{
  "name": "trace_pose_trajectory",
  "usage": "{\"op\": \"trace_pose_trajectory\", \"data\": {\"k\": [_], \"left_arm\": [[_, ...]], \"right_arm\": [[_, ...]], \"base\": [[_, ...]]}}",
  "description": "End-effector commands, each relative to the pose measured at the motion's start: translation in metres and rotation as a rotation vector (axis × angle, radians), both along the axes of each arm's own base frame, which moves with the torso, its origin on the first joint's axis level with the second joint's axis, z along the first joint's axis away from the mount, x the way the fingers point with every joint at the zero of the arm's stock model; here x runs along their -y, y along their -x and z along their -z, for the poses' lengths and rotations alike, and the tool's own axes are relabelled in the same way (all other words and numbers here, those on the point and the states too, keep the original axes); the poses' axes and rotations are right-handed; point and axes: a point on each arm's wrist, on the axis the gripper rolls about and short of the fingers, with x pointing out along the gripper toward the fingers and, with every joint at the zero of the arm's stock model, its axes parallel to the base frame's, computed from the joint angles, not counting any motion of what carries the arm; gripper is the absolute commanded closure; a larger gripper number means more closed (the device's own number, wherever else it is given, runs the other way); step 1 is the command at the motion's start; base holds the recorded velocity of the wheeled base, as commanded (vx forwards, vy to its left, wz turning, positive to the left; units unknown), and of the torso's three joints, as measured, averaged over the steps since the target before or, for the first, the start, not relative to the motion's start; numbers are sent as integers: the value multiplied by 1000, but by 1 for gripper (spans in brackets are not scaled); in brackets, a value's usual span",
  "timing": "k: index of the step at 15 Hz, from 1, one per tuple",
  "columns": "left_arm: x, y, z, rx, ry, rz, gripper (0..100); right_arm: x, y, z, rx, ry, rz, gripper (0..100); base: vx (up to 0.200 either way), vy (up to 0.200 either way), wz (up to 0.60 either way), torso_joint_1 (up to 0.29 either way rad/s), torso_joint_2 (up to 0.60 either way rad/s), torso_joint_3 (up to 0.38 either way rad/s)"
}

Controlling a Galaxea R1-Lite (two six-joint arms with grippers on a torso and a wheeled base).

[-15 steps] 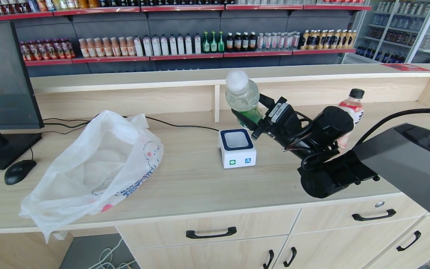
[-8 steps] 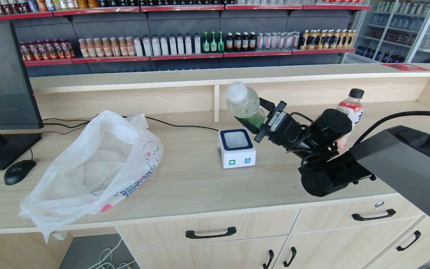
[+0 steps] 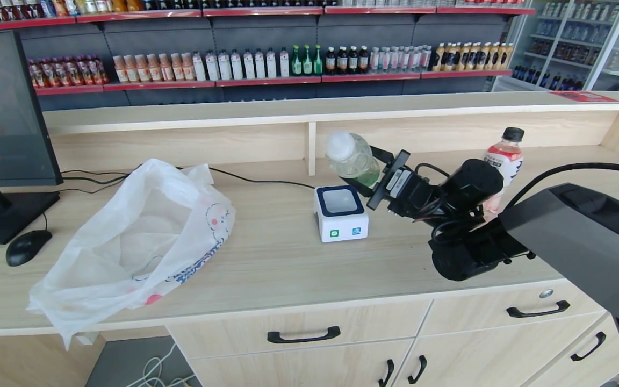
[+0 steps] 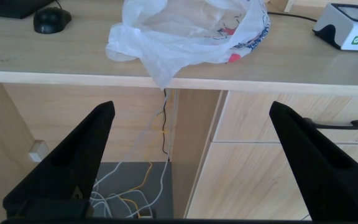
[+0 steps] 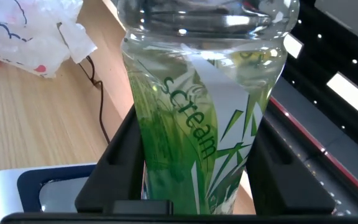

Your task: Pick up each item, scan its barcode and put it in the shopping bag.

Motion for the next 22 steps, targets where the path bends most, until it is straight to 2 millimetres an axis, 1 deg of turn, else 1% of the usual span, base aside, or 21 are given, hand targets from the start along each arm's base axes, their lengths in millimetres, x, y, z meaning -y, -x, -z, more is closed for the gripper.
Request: {"op": "trace_pose_trajectory", "data": {"k": [1,7,12,18,20,22], "left_arm": [[0,0,0,-1,1,-1,0],[0,0,0,-1,1,-1,0],[0,0,0,-1,1,-1,0],[0,0,0,-1,1,-1,0],[0,0,0,-1,1,-1,0],[0,0,0,-1,1,-1,0]], "right_arm": [[0,-2,2,1,1,0,100],[2,-8,7,11,18,-13,100],[6,-18,16,16,29,-14,100],[6,-20,17,21,26,-11,100],[6,-18,12,28,24,-13,100],[5,-10,2,34,19,-20,100]], "base": [[0,0,0,0,0,0],[0,0,0,0,0,0],[0,0,0,0,0,0],[0,0,0,0,0,0],[0,0,0,0,0,0],[0,0,0,0,0,0]]}}
